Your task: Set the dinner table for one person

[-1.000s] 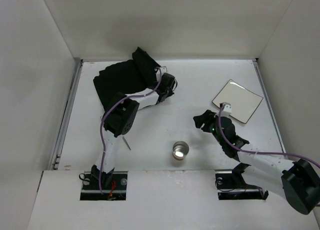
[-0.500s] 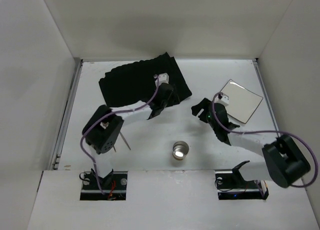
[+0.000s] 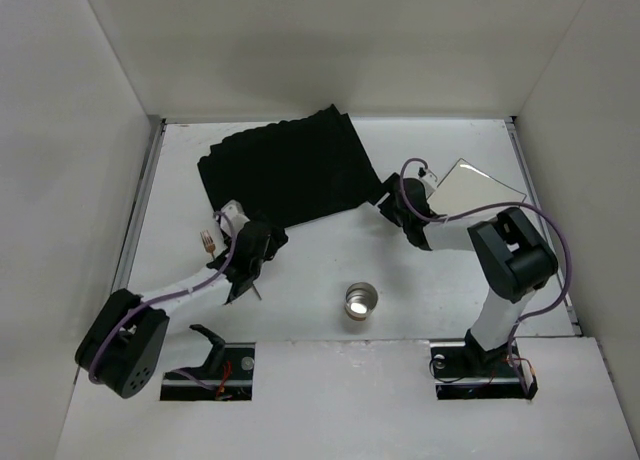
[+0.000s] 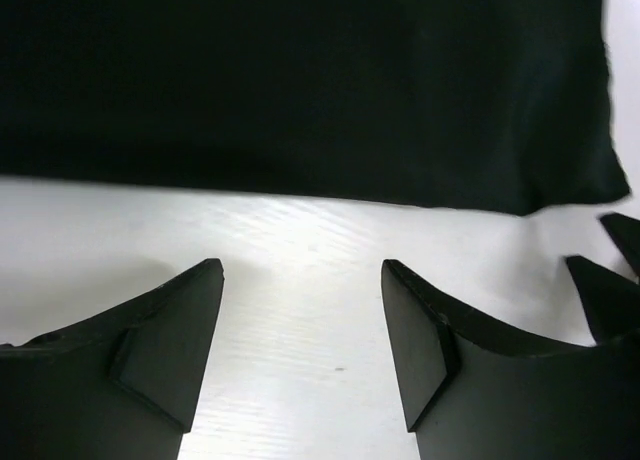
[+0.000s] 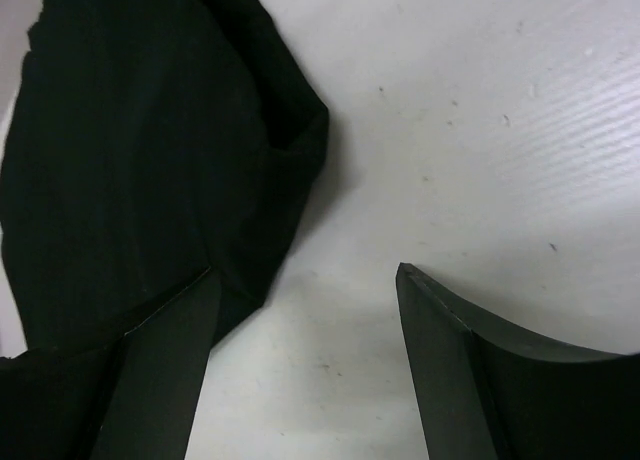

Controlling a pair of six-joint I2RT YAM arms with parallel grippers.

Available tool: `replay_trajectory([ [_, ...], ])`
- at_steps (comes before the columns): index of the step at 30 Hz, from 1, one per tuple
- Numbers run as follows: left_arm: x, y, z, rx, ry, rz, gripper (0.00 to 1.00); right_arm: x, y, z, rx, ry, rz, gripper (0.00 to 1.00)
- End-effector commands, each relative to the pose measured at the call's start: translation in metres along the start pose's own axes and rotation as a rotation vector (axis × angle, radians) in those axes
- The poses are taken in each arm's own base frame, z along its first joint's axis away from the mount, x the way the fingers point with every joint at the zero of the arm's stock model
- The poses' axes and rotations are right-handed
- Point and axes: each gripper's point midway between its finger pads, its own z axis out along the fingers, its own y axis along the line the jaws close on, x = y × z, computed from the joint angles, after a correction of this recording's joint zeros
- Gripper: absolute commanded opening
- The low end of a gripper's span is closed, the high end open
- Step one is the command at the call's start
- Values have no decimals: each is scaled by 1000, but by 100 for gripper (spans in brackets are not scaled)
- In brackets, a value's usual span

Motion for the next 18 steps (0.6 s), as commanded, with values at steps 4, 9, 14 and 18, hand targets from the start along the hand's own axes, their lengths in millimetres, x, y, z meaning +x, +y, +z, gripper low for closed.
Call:
replay_trajectory([
  [4, -18, 33, -12, -35, -95, -217, 66, -24, 38, 10, -92, -69, 55, 77],
  [9, -17, 64, -17, -108, -110, -292, 68, -26, 36, 25, -50, -61, 76, 75],
  [14, -26, 76, -10, -159, -128, -336, 70, -23, 36, 40, -16, -41, 96, 60],
  [18, -28, 84, 0, -206, -135, -359, 70, -23, 32, 46, 4, -36, 125, 36],
])
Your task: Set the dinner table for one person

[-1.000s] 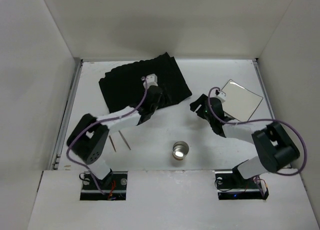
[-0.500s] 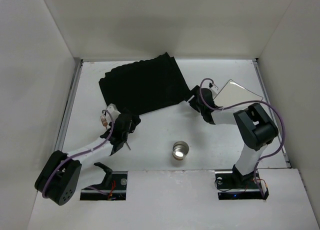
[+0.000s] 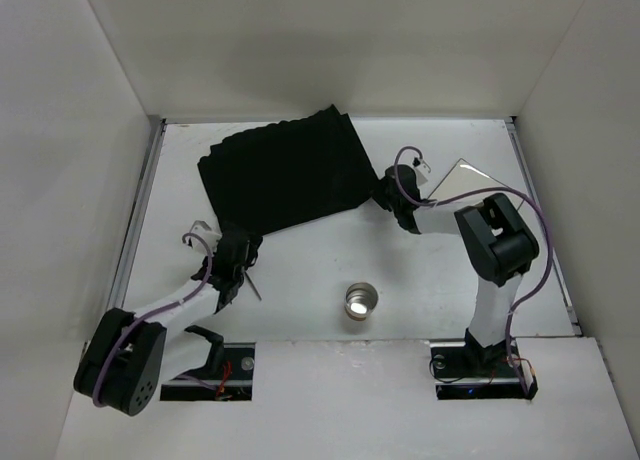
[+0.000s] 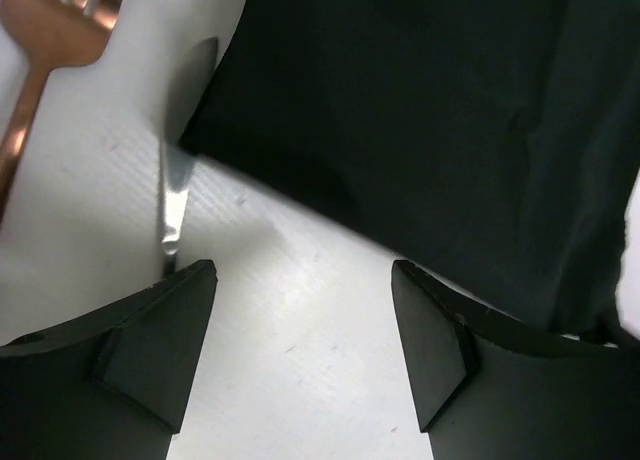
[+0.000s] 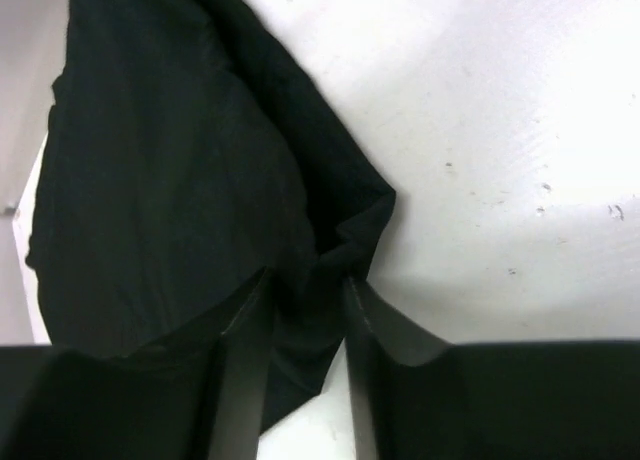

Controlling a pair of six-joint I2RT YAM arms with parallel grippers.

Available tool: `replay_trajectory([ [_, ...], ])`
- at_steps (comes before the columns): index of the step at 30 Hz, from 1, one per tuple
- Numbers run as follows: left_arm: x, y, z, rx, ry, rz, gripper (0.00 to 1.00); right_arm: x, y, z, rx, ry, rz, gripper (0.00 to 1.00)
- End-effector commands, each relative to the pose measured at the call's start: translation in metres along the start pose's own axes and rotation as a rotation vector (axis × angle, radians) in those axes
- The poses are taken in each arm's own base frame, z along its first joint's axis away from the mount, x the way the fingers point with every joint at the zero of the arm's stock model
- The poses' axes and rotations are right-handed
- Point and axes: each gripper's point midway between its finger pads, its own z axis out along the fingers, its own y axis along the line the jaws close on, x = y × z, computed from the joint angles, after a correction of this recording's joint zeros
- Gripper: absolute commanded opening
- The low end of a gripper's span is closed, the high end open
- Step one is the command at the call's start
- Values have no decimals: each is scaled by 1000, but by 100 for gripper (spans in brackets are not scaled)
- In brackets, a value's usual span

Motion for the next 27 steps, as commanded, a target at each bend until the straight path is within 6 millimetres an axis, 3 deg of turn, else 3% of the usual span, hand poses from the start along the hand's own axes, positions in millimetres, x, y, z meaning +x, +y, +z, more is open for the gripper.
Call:
replay_trajectory([
  [1, -7, -5, 10, -23, -21, -58, 70, -13, 7, 5, -2, -26, 50, 29],
  [4, -2, -9, 20, -35, -10, -80, 70, -20, -3, -4, 4, -54, 68, 14],
  [9, 0, -15, 32, -48, -16, -81, 66, -39, -22, -38, -22, -117, 100, 10],
  [14, -4, -20, 42, -56, -38, -69, 40, -45, -41, -67, -41, -135, 113, 10],
  [19, 3, -32, 45, -19, -15, -25, 18, -34, -64, -93, -33, -125, 114, 10],
  [27, 6, -22, 27, 24, 7, 51, 10, -12, -89, -133, -29, -102, 105, 10],
])
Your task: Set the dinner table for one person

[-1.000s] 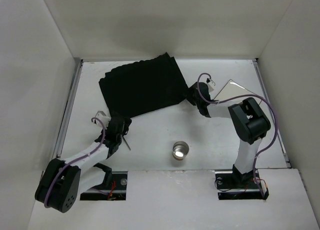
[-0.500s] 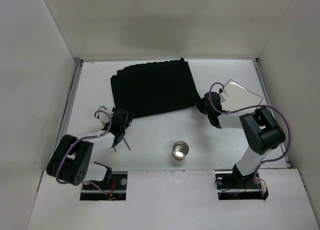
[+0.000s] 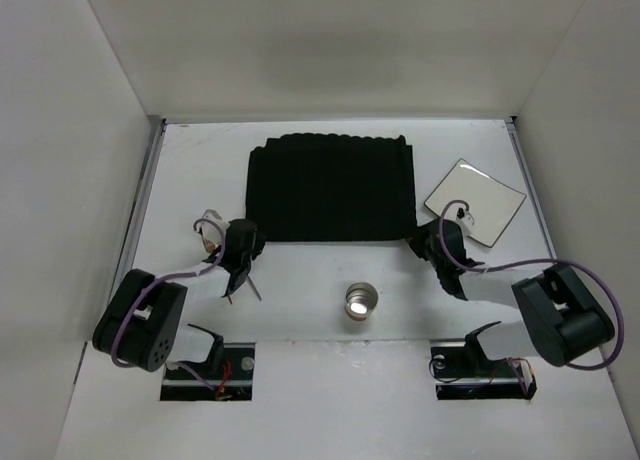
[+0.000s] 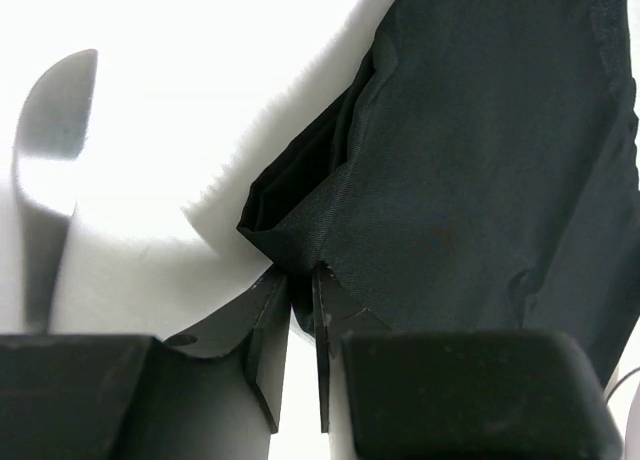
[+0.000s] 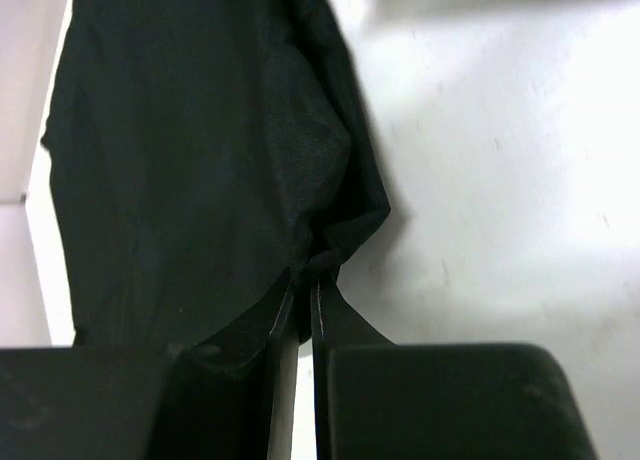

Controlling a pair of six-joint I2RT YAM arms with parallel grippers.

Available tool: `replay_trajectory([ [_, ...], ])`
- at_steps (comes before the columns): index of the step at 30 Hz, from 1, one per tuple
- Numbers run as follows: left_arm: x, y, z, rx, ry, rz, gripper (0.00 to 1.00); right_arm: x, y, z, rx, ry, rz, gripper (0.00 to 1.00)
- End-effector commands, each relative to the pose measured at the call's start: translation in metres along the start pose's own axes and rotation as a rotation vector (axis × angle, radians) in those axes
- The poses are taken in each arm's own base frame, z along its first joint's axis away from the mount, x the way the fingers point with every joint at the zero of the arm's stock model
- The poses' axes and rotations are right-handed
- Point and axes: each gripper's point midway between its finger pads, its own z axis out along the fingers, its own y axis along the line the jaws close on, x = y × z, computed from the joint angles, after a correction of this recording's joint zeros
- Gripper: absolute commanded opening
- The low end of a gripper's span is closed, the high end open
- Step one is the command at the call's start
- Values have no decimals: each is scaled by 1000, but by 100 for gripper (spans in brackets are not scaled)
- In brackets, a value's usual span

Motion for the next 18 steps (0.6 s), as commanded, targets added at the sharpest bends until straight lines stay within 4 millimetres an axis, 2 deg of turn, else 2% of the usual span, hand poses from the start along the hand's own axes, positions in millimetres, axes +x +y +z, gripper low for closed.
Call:
replay_trajectory([
  [1, -5, 4, -13, 28, -17, 58, 10, -10, 6, -14, -36, -54, 24, 10],
  [10, 6, 17, -43, 45, 11, 135, 10, 4, -9, -28, -4, -4, 18, 12],
  [18, 11, 29, -45, 18, 13, 200, 15, 5, -20, -44, 33, -6, 16, 12],
])
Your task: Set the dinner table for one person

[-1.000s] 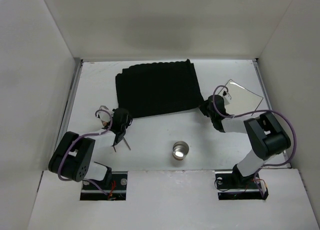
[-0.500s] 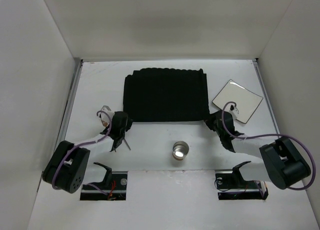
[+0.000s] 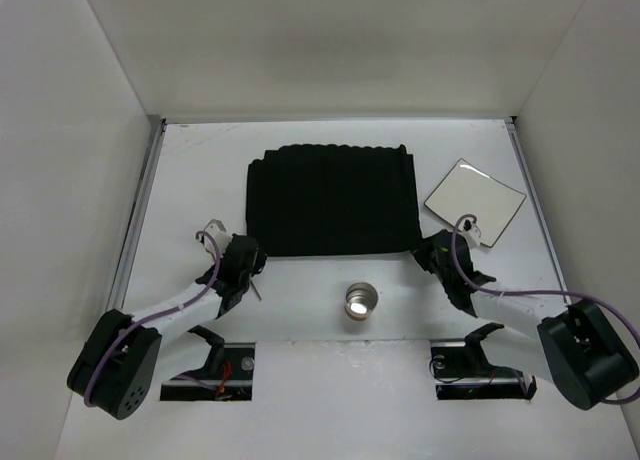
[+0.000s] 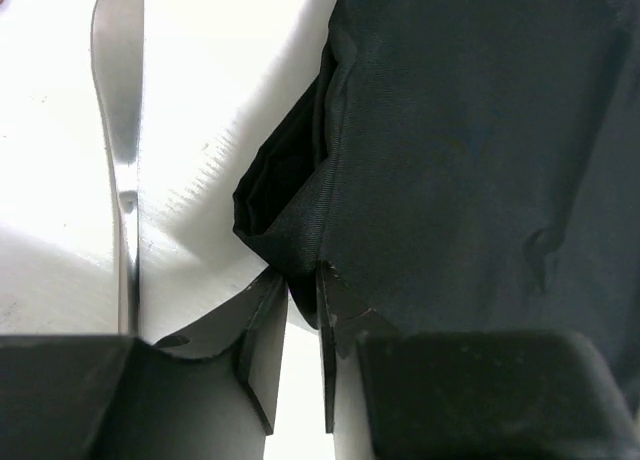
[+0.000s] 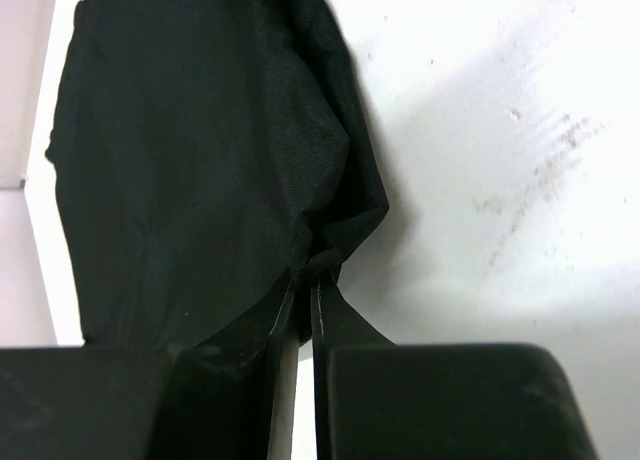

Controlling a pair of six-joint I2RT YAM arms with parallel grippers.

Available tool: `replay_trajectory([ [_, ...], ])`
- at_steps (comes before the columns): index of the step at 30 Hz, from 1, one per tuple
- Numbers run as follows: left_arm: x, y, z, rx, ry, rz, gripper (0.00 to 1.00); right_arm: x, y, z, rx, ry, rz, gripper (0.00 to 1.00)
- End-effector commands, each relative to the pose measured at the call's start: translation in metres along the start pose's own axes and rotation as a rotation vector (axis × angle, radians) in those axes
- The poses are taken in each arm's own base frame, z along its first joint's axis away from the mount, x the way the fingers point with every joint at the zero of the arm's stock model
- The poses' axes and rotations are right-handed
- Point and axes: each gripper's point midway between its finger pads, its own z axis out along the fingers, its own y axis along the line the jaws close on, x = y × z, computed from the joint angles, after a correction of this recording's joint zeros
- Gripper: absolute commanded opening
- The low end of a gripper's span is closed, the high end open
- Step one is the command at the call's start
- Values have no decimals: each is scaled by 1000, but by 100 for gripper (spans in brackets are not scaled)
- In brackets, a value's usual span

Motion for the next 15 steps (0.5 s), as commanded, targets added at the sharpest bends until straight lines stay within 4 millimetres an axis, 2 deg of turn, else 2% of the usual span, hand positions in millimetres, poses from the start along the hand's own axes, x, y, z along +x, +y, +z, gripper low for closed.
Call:
replay_trajectory([
  [1, 1, 10, 0, -30, -15, 55, 16, -4, -7, -8, 28, -24, 4, 12],
  [4, -1, 10, -1, -28, -18, 63, 19, -5, -6, -13, 26, -25, 5, 15],
  [9, -6, 10, -9, 4, -39, 47, 34, -5, -9, -18, 28, -25, -5, 36],
  [12, -10, 6, -15, 26, -44, 43, 41, -4, -9, -20, 26, -21, -17, 53],
  [15, -18, -4, -27, 67, -50, 37, 49, -12, -1, -25, 3, -38, -50, 59],
])
